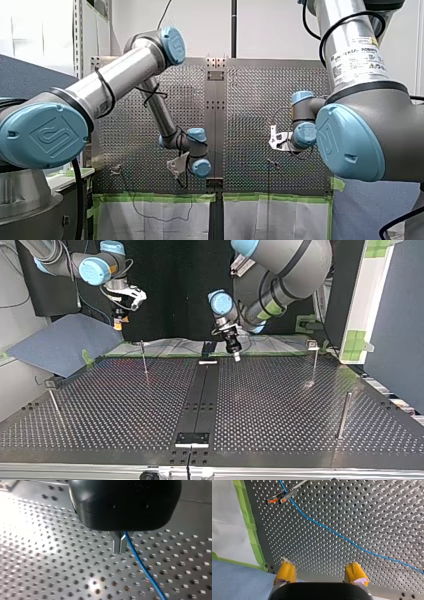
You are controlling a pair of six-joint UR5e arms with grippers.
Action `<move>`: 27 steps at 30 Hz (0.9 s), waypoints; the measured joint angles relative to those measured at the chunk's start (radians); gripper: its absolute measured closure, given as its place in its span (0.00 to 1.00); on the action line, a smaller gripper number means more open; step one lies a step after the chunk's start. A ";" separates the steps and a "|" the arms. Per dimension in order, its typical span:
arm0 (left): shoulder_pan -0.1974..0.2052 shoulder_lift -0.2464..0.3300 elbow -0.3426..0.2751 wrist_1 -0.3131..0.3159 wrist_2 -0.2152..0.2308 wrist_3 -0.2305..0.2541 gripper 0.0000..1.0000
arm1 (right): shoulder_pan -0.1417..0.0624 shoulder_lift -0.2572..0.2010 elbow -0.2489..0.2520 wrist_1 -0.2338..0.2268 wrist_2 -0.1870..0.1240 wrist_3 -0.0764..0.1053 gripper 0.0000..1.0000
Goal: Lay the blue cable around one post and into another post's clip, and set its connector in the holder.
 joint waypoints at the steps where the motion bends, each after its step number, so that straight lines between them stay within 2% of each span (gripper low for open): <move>1: 0.000 0.010 -0.010 0.008 0.000 0.001 0.98 | 0.000 0.000 0.000 0.000 0.000 0.000 0.02; 9: 0.012 0.069 -0.069 0.025 0.011 0.016 0.96 | -0.002 0.000 0.000 0.002 0.000 0.000 0.02; 14: 0.030 0.108 -0.108 0.017 0.041 0.029 0.96 | -0.002 0.000 0.001 0.003 0.000 0.000 0.02; 22: 0.067 0.174 -0.174 -0.043 0.094 0.061 0.96 | -0.002 0.000 0.003 0.001 0.000 0.000 0.02; 27: 0.093 0.213 -0.213 -0.081 0.129 0.064 0.96 | -0.003 0.000 0.003 0.001 0.000 0.000 0.02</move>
